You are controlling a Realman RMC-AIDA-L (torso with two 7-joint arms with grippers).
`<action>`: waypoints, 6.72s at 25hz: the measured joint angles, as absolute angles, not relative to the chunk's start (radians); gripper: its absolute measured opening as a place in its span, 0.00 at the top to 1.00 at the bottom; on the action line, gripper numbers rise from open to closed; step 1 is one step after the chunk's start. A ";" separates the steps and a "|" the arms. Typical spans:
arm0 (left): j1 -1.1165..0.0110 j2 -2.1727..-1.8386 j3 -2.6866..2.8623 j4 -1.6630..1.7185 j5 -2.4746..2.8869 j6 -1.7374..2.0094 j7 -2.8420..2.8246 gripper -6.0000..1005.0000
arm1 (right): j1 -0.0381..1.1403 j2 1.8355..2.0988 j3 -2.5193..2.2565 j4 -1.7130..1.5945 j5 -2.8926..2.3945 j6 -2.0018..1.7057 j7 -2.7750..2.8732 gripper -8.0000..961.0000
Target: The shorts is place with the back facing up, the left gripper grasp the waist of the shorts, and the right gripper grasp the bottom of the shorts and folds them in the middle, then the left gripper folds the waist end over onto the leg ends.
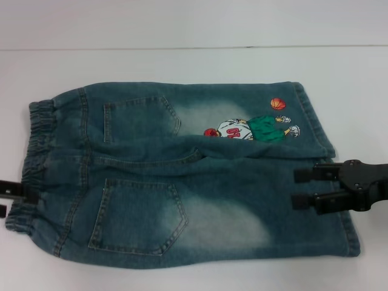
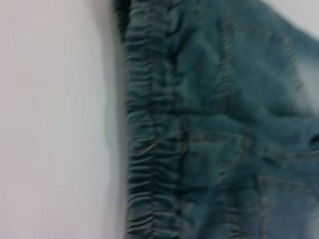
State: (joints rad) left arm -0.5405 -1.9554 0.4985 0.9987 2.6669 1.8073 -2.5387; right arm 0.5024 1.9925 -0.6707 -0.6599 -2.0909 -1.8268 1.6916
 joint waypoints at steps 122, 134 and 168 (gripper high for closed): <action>-0.592 -2.005 0.577 0.988 2.634 1.649 -2.514 0.95 | 0.641 1.967 -0.785 -0.851 -2.696 -1.929 1.994 0.02; -0.594 -2.006 0.577 0.989 2.631 1.648 -2.516 0.95 | 0.663 1.984 -0.817 -0.816 -2.703 -1.861 2.010 0.02; -0.598 -2.014 0.579 0.987 2.631 1.644 -2.514 0.95 | 0.664 2.008 -0.762 -0.817 -2.660 -1.807 1.941 0.95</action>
State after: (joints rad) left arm -0.5983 -2.0141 0.5794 0.9871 2.6307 1.6442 -2.5138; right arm 0.6645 2.0077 -0.7624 -0.8172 -2.6601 -1.8073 1.9406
